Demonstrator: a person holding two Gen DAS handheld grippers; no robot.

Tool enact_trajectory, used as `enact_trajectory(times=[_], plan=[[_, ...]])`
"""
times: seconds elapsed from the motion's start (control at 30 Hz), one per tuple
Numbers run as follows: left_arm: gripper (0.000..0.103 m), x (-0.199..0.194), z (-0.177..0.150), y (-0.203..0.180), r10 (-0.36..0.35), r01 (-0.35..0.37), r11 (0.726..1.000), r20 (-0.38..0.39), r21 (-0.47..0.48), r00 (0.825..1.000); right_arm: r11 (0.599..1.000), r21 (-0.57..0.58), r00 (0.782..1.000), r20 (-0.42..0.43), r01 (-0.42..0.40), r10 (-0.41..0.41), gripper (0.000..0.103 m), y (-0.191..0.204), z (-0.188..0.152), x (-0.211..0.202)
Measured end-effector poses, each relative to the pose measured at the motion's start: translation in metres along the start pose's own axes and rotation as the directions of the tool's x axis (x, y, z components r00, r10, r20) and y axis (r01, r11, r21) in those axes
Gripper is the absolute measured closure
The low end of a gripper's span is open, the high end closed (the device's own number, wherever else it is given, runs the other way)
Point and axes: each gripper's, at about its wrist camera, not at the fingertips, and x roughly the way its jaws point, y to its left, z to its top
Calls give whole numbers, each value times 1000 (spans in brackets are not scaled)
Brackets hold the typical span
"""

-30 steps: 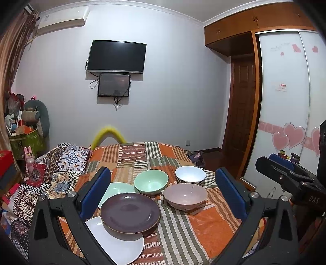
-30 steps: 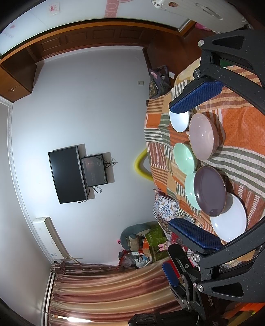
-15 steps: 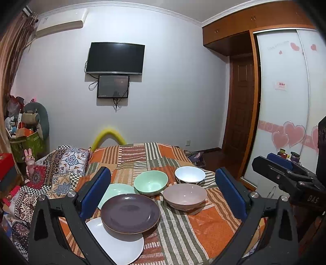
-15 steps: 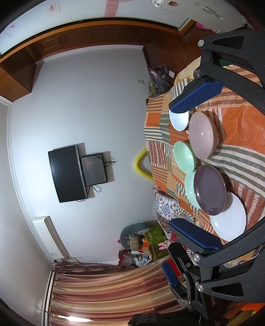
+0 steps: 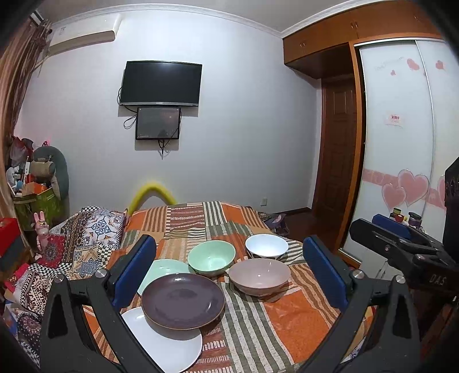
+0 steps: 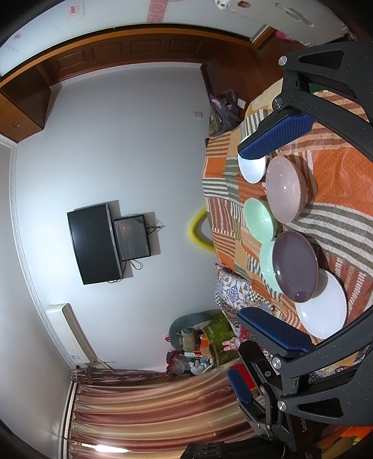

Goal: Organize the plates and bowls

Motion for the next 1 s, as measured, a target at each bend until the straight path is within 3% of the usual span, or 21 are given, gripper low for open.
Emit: enact_trajectory(times=[0.27,0.57,0.87,1.0], plan=[[0,4,-4,4,0,0,1000,-17,-6,1000,1000,7,1000,-14,-6,6,0,0,-3,6],[0,21,-17,21,26,-26,1000,-76,-1,997,999,24,996,-88,-30,32,1,-4,-14,35],[0,51,-38,67,139,-146,989,-176,-22,974,998,10,977,-205,-63,63,20,0,-31,69],[10,65,-45,97,167,-184,981,-218,-60,962,998,15,962,-264,-67,69,26,4,-40,89]])
